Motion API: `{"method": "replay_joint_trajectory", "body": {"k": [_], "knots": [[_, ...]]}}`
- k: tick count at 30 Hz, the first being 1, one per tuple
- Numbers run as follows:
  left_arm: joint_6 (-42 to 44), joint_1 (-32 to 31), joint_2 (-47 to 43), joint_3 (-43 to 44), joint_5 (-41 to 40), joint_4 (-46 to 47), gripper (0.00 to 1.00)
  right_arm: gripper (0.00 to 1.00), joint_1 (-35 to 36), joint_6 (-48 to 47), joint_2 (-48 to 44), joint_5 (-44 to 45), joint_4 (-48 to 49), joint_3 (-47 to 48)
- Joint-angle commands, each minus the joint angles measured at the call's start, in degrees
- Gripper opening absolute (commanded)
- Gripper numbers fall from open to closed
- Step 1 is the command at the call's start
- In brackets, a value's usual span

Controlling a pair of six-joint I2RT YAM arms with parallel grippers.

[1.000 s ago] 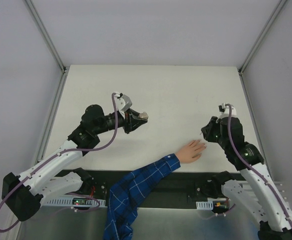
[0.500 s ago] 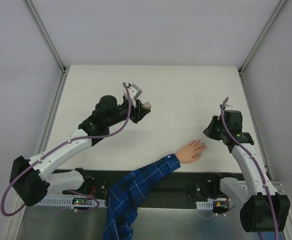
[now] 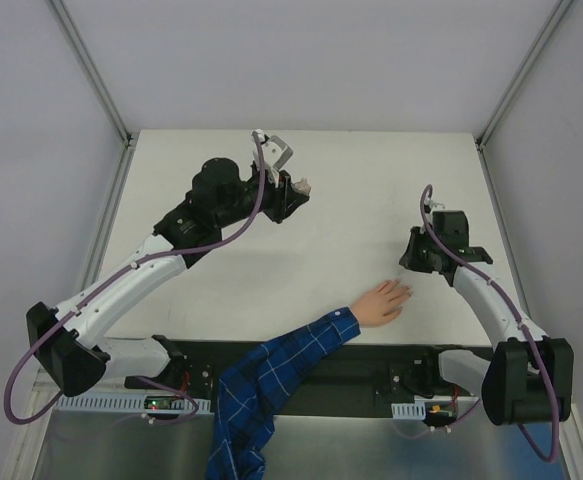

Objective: Paint the nails

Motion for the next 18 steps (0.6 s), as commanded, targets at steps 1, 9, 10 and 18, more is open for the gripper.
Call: {"method": "replay_joint_trajectory", "body": {"k": [1,9,10,18], "knots": [[0.8,-0.4,1.9,4.9,2.9,-2.4,0.00,0.00,0.2,-1.4,2.3,1.9,3.9,-0.2],[1.6,-0.4,3.2,6.3,3.5,-2.7,0.00,0.00,0.6,-1.4,4.7,3.4,4.4,-0.5],[1.7,-0.3,3.3,6.3,3.4,-2.9,0.00,0.01,0.9,-1.6,5.4,3.5,4.4,-0.3],[1.7,0.1,3.6,6.4,3.6,-3.2,0.00,0.01,1.6,-1.6,6.3,4.0,3.3,-0.1]]}}
